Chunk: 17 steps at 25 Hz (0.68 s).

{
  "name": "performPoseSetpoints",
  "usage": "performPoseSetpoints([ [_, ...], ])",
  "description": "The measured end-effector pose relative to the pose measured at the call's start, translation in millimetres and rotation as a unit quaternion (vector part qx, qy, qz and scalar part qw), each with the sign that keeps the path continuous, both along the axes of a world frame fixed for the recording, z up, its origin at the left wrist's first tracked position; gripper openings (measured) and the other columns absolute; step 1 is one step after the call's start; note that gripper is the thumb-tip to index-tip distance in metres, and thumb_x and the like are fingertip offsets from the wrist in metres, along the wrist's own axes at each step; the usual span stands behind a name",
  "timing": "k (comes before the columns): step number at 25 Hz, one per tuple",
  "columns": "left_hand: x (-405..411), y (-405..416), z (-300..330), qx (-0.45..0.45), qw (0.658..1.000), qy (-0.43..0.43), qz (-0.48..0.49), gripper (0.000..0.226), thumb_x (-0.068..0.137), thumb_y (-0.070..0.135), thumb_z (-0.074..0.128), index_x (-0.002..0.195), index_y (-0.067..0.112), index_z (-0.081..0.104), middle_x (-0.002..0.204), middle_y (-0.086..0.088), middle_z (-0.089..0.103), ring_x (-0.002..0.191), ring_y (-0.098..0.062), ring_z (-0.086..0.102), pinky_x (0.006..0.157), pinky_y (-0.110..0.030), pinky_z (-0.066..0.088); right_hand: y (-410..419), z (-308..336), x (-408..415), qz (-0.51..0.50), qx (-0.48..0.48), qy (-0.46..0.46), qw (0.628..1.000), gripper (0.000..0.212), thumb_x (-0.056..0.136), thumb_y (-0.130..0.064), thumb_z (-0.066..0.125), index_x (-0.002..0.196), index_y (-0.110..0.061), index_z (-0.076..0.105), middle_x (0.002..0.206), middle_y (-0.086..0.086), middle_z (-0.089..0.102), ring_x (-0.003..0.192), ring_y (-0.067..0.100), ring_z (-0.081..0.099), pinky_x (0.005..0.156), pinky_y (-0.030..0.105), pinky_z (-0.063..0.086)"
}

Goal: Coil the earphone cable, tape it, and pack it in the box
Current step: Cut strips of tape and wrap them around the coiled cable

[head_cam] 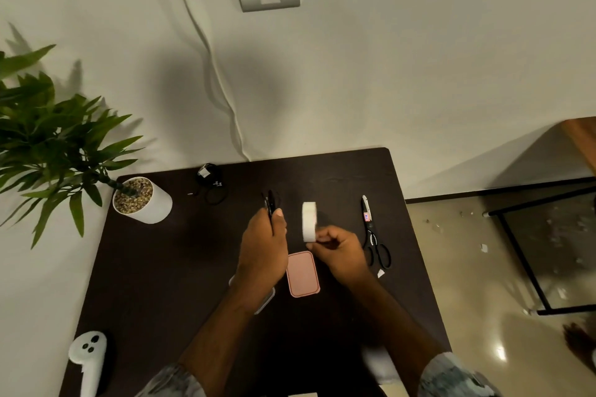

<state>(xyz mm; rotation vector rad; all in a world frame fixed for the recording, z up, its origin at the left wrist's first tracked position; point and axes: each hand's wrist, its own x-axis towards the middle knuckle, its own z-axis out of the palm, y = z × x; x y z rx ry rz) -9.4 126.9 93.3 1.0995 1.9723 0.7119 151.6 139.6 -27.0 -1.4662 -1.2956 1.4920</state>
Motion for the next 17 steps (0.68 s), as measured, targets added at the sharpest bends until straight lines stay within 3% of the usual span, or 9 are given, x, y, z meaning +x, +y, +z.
performPoseSetpoints([
  [2,8,2,-2,-0.004,1.000,0.020,0.005,0.028,0.108,0.041,0.035,0.096,0.026,0.054,0.099,-0.003,0.066,0.089,-0.016,0.065,0.068,-0.024,0.047,-6,24,-6,0.016,0.034,0.089,0.995,0.017,0.088,0.003,0.079,0.103,-0.002,0.075,0.102,0.008,0.081,0.098,0.027,0.078,0.089,0.042,0.063],
  [4,16,2,-3,-0.001,0.999,0.041,0.006,0.027,0.109,0.041,0.035,0.101,0.023,0.053,0.100,-0.003,0.065,0.086,-0.014,0.064,0.069,-0.030,0.052,-10,42,-12,0.026,0.062,0.145,0.987,0.015,0.089,0.006,0.077,0.104,0.004,0.073,0.104,0.013,0.080,0.098,0.032,0.078,0.088,0.046,0.063],
  [7,23,0,6,0.040,0.997,0.023,0.064,0.026,0.109,0.041,0.036,0.102,0.024,0.053,0.094,-0.001,0.065,0.085,-0.015,0.065,0.078,-0.041,0.058,-19,61,-19,0.039,0.083,0.154,0.984,0.011,0.091,0.006,0.075,0.101,0.003,0.073,0.100,0.010,0.080,0.090,0.024,0.078,0.080,0.038,0.063],
  [12,28,-14,22,0.149,0.984,-0.019,0.101,0.026,0.109,0.037,0.038,0.103,0.019,0.056,0.085,0.004,0.063,0.080,-0.010,0.067,0.069,-0.032,0.056,-28,81,-24,0.086,0.105,0.110,0.985,0.032,0.089,-0.001,0.078,0.093,-0.032,0.075,0.096,0.000,0.080,0.089,0.019,0.077,0.081,0.034,0.060],
  [17,19,-14,18,0.159,0.984,-0.011,0.083,0.030,0.109,0.036,0.037,0.104,0.014,0.058,0.082,0.004,0.062,0.075,-0.010,0.065,0.066,-0.031,0.054,-33,88,-22,0.058,0.073,0.103,0.990,0.026,0.088,0.001,0.074,0.103,-0.020,0.070,0.093,0.002,0.077,0.084,0.021,0.075,0.068,0.032,0.060],
])
